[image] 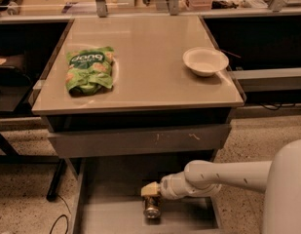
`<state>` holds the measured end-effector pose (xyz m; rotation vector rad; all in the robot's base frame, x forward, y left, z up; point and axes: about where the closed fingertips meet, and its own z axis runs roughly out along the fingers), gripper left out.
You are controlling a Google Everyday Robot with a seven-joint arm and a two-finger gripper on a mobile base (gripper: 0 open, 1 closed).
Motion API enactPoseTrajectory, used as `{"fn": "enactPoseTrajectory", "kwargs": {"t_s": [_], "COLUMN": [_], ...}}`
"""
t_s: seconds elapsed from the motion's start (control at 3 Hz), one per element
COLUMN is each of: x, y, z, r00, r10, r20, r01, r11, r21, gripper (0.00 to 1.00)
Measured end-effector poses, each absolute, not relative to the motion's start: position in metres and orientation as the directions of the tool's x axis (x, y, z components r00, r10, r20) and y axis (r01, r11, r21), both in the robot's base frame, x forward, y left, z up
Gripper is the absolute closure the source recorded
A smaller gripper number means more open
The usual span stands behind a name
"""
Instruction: Place orange can into middle drawer
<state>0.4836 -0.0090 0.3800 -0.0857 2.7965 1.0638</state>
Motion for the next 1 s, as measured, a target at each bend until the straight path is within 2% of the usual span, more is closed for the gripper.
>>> {"fn": "enactPoseTrajectory", "kwargs": {"t_s": [0.33, 1.0], "x": [0.4836, 0.4835], "y": [-0.0090, -0.0089], "z": [0.3800, 0.3799], "r00": [-0.987, -0.987], "r10": [-0.001, -0.001], "r20": [-0.158, -0.158], "r01": [-0.106, -0.106], "r11": [0.747, 0.747], "r21": [0.656, 0.656], "gripper": [0.04, 0.00]}}
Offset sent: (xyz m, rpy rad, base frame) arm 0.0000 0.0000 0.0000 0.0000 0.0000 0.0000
